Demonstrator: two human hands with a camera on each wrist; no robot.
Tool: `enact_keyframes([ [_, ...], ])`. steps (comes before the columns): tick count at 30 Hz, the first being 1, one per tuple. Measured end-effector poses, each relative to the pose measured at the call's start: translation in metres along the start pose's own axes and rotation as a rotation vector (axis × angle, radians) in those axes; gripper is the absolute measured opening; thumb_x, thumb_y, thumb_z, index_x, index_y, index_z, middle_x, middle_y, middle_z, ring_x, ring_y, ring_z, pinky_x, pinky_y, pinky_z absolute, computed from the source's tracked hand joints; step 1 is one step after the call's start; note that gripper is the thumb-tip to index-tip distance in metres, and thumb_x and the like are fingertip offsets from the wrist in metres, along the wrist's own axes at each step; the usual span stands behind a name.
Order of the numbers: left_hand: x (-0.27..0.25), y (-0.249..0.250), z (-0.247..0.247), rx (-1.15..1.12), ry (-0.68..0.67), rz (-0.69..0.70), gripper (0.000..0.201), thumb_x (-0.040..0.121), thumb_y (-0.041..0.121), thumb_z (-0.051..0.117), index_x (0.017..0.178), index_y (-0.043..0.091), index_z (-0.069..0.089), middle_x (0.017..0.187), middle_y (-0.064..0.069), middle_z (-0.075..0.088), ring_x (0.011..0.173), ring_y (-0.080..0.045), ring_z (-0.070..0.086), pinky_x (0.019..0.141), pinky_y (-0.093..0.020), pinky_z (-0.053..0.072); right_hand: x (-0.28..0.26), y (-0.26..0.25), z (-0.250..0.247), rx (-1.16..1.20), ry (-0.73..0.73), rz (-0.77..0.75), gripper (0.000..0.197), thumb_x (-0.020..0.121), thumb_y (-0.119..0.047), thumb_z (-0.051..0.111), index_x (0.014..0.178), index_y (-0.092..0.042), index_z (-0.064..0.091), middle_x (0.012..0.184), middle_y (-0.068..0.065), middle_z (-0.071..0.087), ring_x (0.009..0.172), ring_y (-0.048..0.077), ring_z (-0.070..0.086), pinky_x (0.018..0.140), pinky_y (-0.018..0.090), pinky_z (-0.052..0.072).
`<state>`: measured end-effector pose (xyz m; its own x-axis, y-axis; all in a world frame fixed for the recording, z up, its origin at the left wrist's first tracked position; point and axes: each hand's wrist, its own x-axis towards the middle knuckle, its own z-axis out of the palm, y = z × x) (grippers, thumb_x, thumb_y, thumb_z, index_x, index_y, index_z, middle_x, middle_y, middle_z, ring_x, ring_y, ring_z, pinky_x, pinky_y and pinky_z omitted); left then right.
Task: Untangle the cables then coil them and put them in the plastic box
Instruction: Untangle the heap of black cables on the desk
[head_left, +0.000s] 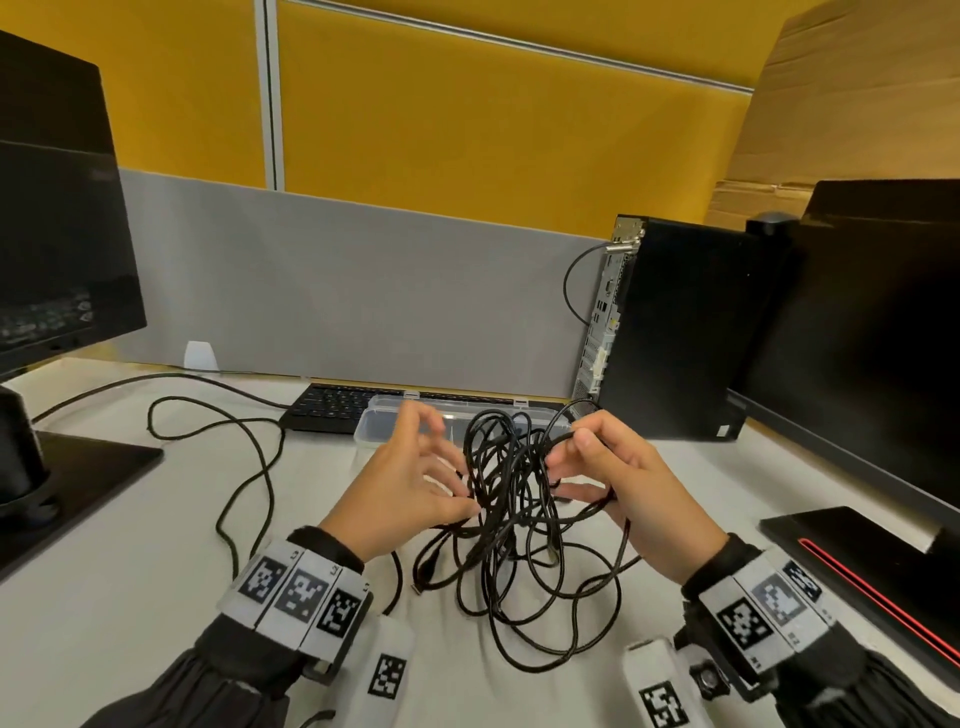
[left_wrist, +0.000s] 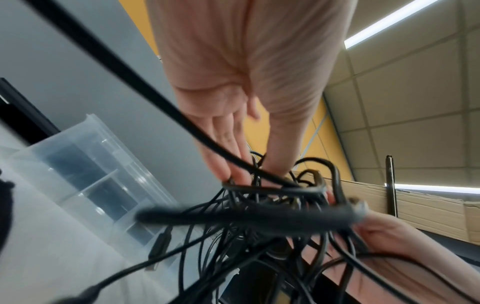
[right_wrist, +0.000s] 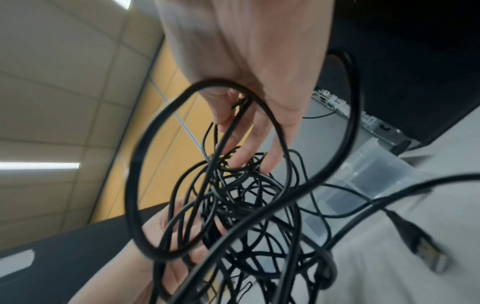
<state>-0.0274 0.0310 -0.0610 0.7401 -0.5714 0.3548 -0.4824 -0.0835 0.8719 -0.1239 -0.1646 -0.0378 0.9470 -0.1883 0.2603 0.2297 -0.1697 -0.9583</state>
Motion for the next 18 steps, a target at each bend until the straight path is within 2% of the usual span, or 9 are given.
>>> enact_keyframes([
  [2, -0.002, 0.001, 0.001, -0.038, -0.004, 0.036, 0.054, 0.069, -0.006, 0.074, 0.088, 0.020, 0.032, 0.081, -0.002, 0.050, 0.080, -0.016, 0.069, 0.067, -0.030, 0.057, 0.001, -0.002, 0.001, 0.063, -0.012, 0.004, 0.017, 0.096, -0.025, 0.041, 0.090, -0.012, 0.050, 0.086, 0.003, 0.069, 0.084, 0.017, 0.066, 0.084, 0.040, 0.051],
  [4, -0.002, 0.000, 0.001, 0.054, -0.074, 0.077, 0.041, 0.070, -0.005, 0.073, 0.083, 0.017, 0.040, 0.079, 0.000, 0.055, 0.082, -0.012, 0.066, 0.068, -0.032, 0.058, 0.002, -0.002, 0.004, 0.096, -0.033, -0.001, 0.017, 0.094, -0.027, 0.041, 0.090, -0.012, 0.049, 0.087, 0.004, 0.069, 0.083, 0.016, 0.067, 0.085, 0.040, 0.051],
  [8, -0.001, -0.001, 0.001, 0.288, -0.151, 0.141, 0.026, 0.072, 0.007, 0.075, 0.082, 0.023, 0.057, 0.088, 0.009, 0.061, 0.088, -0.005, 0.058, 0.070, -0.023, 0.052, 0.002, -0.002, 0.009, 0.166, -0.070, -0.023, 0.015, 0.094, -0.025, 0.041, 0.090, -0.012, 0.047, 0.087, 0.005, 0.069, 0.083, 0.017, 0.067, 0.083, 0.036, 0.052],
  [13, -0.001, 0.002, 0.001, 0.351, -0.081, 0.201, 0.032, 0.072, 0.009, 0.075, 0.072, 0.037, 0.060, 0.080, 0.008, 0.059, 0.084, -0.009, 0.057, 0.063, -0.010, 0.044, 0.003, -0.005, 0.015, 0.346, -0.098, -0.023, 0.011, 0.094, -0.021, 0.039, 0.092, -0.011, 0.043, 0.086, 0.007, 0.068, 0.083, 0.018, 0.067, 0.071, 0.026, 0.054],
  [18, 0.000, 0.004, 0.004, 0.383, -0.016, 0.252, 0.022, 0.070, 0.009, 0.078, 0.080, 0.027, 0.070, 0.075, 0.009, 0.060, 0.074, -0.008, 0.056, 0.060, -0.007, 0.039, 0.003, -0.011, 0.019, 0.451, -0.102, -0.018, 0.012, 0.095, -0.021, 0.036, 0.092, -0.013, 0.044, 0.088, 0.006, 0.067, 0.086, 0.018, 0.067, 0.073, 0.028, 0.055],
])
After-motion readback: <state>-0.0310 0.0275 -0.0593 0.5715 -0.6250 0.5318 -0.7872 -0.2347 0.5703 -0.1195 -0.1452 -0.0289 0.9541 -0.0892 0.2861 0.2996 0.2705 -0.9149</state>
